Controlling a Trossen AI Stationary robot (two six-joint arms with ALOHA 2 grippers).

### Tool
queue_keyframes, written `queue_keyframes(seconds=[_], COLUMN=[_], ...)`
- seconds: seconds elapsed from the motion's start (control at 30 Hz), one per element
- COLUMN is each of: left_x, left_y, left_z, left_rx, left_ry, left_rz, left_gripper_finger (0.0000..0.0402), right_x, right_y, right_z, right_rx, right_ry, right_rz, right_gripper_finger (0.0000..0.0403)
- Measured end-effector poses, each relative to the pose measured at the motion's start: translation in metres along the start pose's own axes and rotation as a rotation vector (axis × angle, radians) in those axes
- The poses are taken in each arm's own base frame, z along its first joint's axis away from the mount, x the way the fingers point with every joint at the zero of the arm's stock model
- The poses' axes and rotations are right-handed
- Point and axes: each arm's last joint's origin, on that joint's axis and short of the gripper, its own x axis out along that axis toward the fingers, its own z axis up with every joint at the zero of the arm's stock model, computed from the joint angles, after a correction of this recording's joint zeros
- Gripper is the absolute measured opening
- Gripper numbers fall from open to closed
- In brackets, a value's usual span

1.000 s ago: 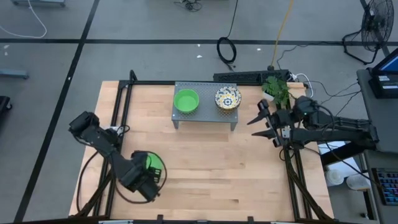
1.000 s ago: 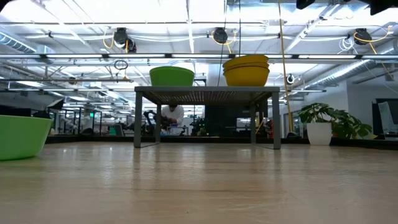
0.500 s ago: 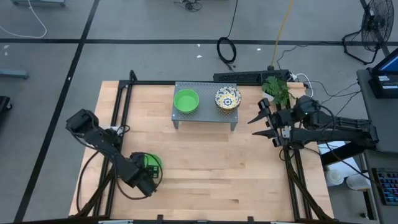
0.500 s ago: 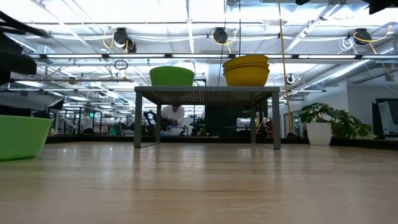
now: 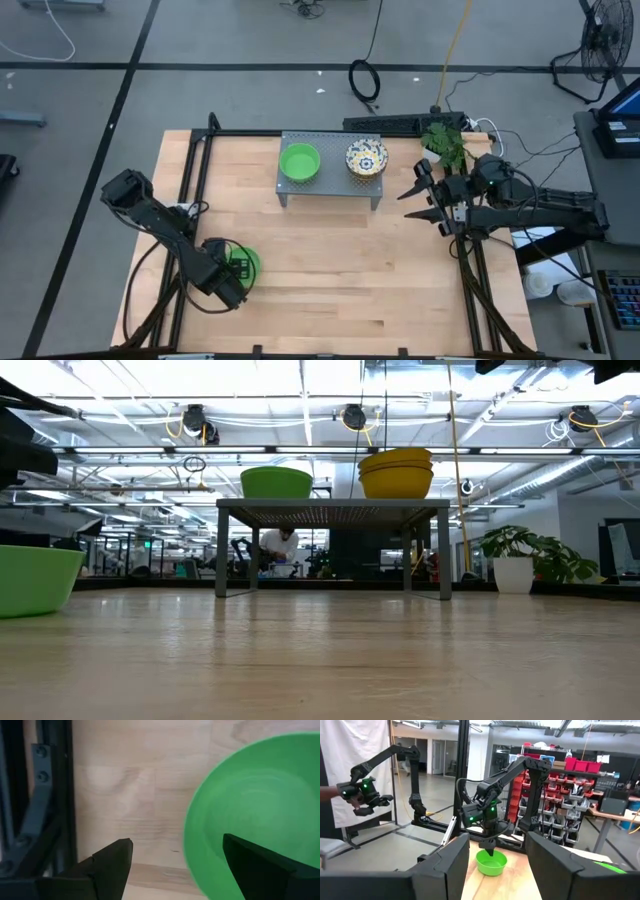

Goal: Pick & Place Mini bowls
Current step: Stack the green bowl on top of the green bowls on the shelf

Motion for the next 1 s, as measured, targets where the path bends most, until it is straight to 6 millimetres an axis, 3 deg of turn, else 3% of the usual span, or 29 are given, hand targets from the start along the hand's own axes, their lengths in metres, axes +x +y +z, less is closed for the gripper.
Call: queue_keyframes(seconds=[0.27,0.67,1.0], left_x=[-0.0001,0.0,0.0], left_y=[0.0021,0.0007,-0.002], left_z=[0.0003,-0.0006,-0.0019], left_rx=[0.026,0.019,-0.005], left_ry=[0.033,0.035,0.031], left_rz=[0.056,0.036,-0.008], left_gripper_finger=[0.0298,0.0163,0.0132], right_x=[0.0,0.0,0.0], right_y=[0.0001,0.0001,0.0001], right_z=[-0.0012,-0.0024,-0.0027], right_rx=[0.039,0.054,0.056], right_ry=[0.011,0.022,0.025], right_rz=[0.0,0.0,0.0], right_gripper_finger=[0.0183,0.0183,0.0183])
